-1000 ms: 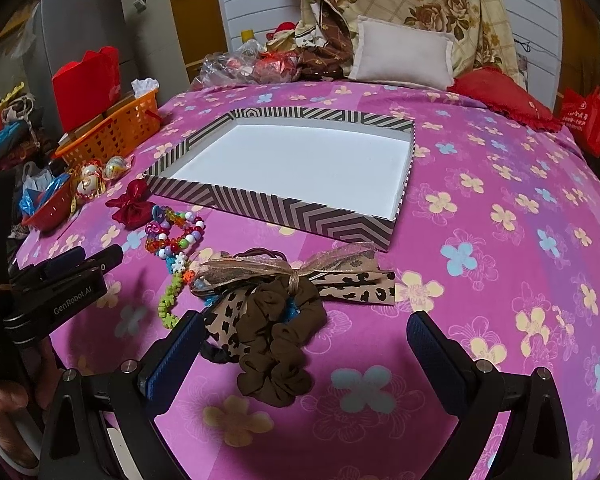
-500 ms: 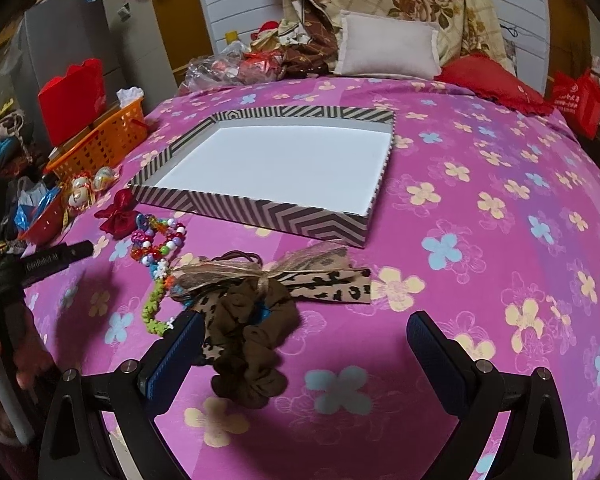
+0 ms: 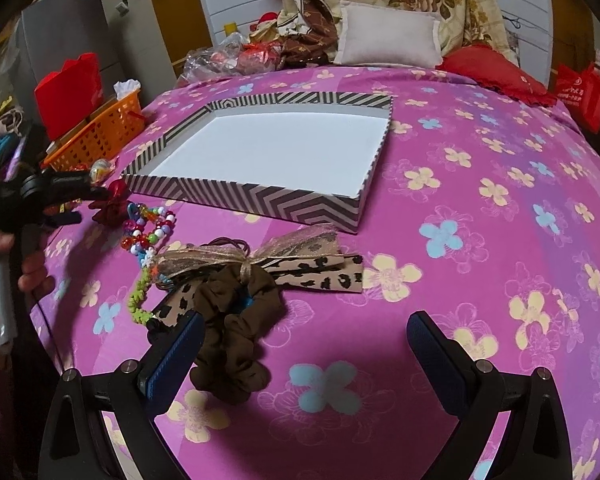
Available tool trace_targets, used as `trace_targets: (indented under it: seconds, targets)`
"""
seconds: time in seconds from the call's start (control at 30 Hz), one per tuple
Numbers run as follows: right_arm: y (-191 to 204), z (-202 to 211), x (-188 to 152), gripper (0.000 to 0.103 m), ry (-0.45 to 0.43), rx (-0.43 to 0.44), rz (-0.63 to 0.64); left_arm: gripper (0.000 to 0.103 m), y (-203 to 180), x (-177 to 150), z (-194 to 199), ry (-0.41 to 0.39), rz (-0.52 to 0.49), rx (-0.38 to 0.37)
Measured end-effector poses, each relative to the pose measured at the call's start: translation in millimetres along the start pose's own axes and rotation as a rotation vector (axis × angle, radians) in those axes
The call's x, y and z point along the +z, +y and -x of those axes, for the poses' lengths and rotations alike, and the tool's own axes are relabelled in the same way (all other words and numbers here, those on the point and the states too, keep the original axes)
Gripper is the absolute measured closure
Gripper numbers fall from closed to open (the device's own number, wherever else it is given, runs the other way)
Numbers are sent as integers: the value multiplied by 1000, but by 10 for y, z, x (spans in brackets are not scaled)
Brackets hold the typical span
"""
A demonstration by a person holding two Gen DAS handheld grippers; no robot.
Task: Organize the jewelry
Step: 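Grasp the red satin bow with the left tool while the right tool grasps the leopard bow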
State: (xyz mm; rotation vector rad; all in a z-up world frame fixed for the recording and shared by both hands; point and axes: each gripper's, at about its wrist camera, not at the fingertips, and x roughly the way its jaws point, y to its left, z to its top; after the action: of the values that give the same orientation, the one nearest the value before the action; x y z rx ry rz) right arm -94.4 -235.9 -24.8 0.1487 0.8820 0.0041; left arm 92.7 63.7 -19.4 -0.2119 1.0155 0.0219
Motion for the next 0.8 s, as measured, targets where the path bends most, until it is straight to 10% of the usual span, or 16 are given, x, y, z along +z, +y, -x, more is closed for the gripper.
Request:
trace_targets:
  seconds: [0.43, 0.57, 0.8]
  targets:
    - [132, -348, 174, 3, 22, 78, -1, 32, -108, 59, -322, 20, -10, 61]
    - [78, -370, 152, 39, -1, 111, -26, 32, -183, 43, -361, -6, -54, 104]
    - [63, -299, 99, 72, -22, 189, -16, 84, -232, 20, -329, -32, -88, 70]
